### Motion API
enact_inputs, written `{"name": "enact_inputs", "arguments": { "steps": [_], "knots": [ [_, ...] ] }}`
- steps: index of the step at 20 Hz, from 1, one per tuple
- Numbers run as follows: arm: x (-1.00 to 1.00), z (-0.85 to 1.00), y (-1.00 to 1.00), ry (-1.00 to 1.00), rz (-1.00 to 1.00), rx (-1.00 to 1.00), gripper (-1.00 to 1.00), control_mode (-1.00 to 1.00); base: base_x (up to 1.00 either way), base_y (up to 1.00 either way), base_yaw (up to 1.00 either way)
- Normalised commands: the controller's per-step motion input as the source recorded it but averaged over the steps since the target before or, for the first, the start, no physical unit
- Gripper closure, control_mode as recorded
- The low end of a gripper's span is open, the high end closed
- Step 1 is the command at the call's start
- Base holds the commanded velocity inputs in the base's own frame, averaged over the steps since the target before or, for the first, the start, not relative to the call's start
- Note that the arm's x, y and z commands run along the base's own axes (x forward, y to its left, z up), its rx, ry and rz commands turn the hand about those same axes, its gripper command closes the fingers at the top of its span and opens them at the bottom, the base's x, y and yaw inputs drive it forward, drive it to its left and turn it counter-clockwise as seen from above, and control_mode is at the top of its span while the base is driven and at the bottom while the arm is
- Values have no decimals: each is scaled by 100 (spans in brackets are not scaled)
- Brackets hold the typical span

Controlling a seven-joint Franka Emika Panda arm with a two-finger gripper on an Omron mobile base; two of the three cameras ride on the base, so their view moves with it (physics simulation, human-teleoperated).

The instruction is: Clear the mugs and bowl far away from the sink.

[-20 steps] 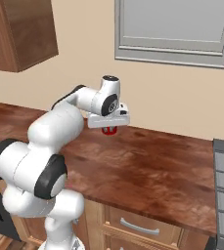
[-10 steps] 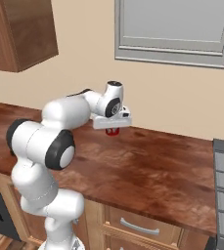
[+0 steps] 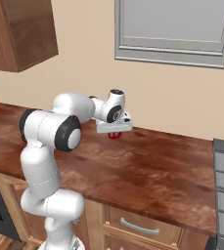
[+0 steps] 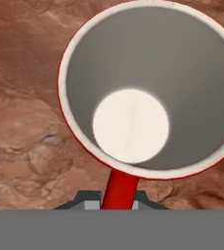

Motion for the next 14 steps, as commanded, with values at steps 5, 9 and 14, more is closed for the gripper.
{"name": "enact_inputs", "arguments": {
  "steps": [5,9,14],
  "knots": [
    [53,-51,0,0,0,0,100,-100,0,0,0],
    [49,-46,0,0,0,0,100,-100,0,0,0],
    [45,-38,0,0,0,0,100,-100,0,0,0]
  ]
}}
